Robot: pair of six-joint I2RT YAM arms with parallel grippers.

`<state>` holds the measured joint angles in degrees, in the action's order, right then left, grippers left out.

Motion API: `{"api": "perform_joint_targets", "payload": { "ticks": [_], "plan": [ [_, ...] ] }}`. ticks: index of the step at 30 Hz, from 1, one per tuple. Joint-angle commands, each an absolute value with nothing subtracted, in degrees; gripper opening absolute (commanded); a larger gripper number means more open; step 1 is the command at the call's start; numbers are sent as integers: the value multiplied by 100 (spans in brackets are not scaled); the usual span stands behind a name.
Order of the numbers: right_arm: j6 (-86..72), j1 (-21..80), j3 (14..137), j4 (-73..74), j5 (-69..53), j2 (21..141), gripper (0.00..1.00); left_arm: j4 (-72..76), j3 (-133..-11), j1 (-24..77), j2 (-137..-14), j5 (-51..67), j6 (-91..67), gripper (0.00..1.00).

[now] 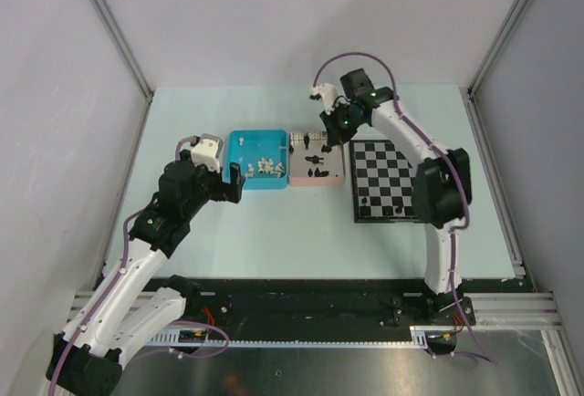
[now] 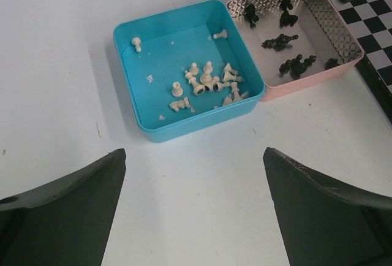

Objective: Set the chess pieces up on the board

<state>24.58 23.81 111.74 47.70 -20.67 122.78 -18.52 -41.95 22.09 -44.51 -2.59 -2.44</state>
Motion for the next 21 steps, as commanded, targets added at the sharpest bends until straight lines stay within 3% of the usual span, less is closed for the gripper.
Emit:
{"api": "perform_joint_targets", "payload": {
  "ticks": [1,10,21],
  "plan": [
    [2575,2285,10663,4799,-2461,10962,5,-1688,-4175,2171,-4386,-176,-18,98],
    [2742,1549,8167,4667,-2321,8880,6,-1688,-4184,2180,-4333,-211,-18,98],
    [2786,941,6689,4281,-1881,8455,9,-1687,-4175,2180,-4307,-237,-18,99]
  ]
}}
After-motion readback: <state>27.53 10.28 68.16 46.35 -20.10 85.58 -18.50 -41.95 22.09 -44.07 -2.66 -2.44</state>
